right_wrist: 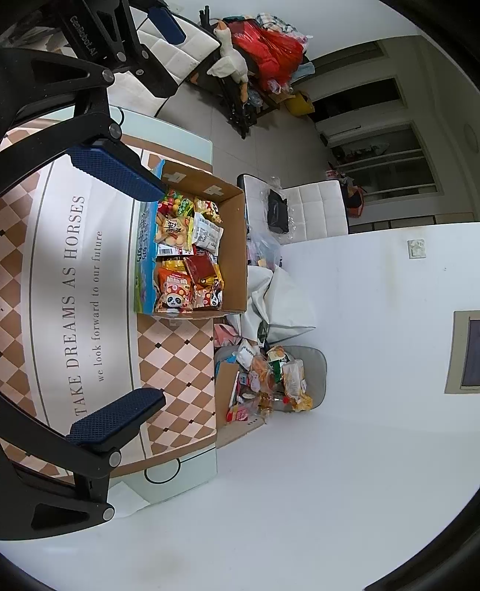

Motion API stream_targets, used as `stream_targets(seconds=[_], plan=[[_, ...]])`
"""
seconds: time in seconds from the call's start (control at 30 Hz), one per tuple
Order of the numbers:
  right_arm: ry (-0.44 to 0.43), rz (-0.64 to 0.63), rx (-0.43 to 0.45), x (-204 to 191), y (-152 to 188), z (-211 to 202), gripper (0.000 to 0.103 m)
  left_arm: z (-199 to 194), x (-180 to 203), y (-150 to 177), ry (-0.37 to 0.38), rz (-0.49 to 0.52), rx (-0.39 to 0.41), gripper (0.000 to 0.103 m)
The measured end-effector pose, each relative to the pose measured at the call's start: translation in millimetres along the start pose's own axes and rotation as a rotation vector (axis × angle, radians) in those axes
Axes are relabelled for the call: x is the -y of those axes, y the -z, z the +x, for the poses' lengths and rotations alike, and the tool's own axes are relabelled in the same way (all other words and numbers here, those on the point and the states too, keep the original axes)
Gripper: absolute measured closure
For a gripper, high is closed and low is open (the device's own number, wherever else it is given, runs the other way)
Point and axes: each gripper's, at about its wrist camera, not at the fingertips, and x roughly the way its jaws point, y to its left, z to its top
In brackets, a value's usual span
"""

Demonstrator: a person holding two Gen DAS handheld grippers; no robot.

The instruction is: Organize snacks

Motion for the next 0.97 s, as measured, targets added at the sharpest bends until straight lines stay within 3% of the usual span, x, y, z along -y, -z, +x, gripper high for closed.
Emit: stream_targets(seconds=[0.97], plan=[[0.007, -0.005, 0.012, -5.0, -1.2, -8.7, 0.0, -6.5, -4.0, -0.1, -0.011, 0.006, 0.009, 0.002]])
